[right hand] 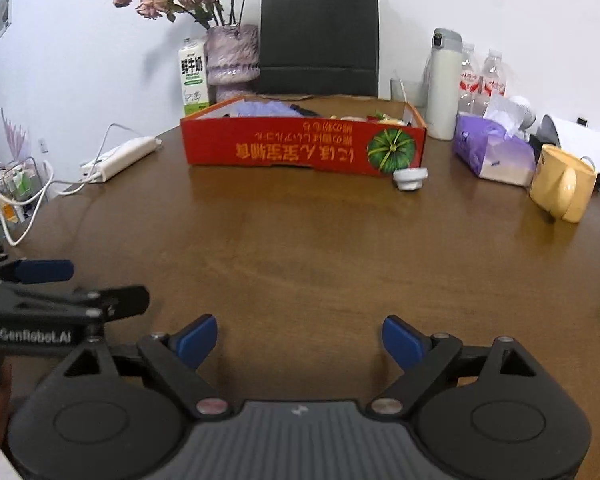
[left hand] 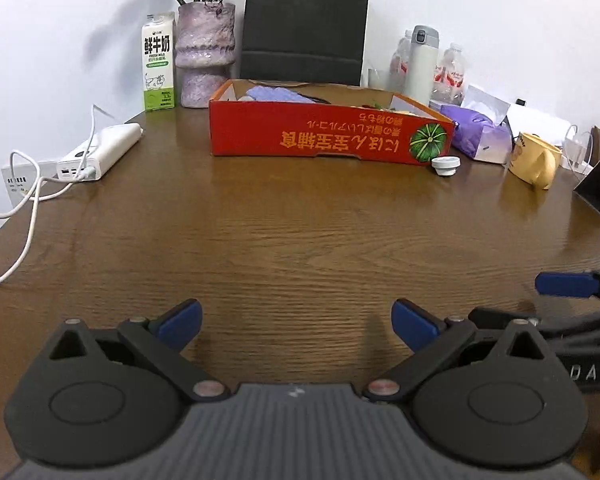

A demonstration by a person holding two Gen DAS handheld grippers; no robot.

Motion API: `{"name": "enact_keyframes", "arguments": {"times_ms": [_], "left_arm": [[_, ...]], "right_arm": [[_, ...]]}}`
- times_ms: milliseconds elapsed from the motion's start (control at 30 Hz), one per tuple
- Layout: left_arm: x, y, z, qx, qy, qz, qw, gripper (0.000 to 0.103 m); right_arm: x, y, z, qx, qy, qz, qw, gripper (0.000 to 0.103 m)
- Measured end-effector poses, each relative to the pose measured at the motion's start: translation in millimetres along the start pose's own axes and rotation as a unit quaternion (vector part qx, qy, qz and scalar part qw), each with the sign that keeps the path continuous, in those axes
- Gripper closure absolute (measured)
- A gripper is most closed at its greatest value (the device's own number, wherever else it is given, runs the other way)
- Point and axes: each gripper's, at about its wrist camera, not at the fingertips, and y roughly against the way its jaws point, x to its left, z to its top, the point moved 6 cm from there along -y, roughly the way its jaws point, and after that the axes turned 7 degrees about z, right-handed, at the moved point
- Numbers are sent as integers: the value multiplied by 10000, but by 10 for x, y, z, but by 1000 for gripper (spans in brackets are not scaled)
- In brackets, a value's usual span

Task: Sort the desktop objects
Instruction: 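Move both open tools back toward the white round cap on the desk, then grasp the white round cap with the right tool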

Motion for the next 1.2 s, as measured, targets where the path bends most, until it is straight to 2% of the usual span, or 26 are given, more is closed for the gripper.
{"name": "enact_keyframes", "arguments": {"times_ms": [167,300,400,467,567,667,733,867,967,1033,1133,1167,1200], "left_arm": [[-23,-71,-32,203,-23,1,9998,0],[-15,-105,-6,213,32,-21,9998,0],[-48,-180,68,214,41,-139,9997,0],[-119,-264,161,162,-53,-184,9997,0],[-291,-408,336,-52,-397,-252,9989,0],[-509,-620,521,-98,-584,-512,9969,0],[-673,-785,639,-58,-644,-787,9948,0],[-989,-1115,869,-11,-828,-1154,9899,0],[-1203,-1326,1024,-115,-952,-1360,9861,3],[-1330,-1481,1097,-121,-1036,-1417,9844,5],[-1452,-1683,1144,96,-1024,-1421,9845,16],[-1470,-1715,1159,127,-941,-1470,9846,21],[-1482,-1731,1183,85,-825,-1558,9843,22]], "right_arm": [[-45,-11,22,-61,-74,-32,9999,13],[-104,-27,45,-64,-192,-23,9998,13],[-223,-59,133,-127,-126,-226,9996,14],[-395,-99,264,-186,-132,-396,9990,16],[-734,-229,572,-311,-362,-415,9980,17],[-1075,-520,937,-348,-622,-309,9970,20],[-1254,-792,1124,-176,-733,-252,9968,23],[-1502,-1296,1382,96,-931,-158,9955,36],[-1586,-1507,1401,261,-1117,198,9932,66],[-1635,-1522,1401,181,-1363,527,9891,67],[-1700,-1491,1370,141,-1748,938,9800,71],[-1742,-1475,1359,132,-2016,1164,9724,79],[-1778,-1468,1353,127,-2290,1411,9631,85]]}}
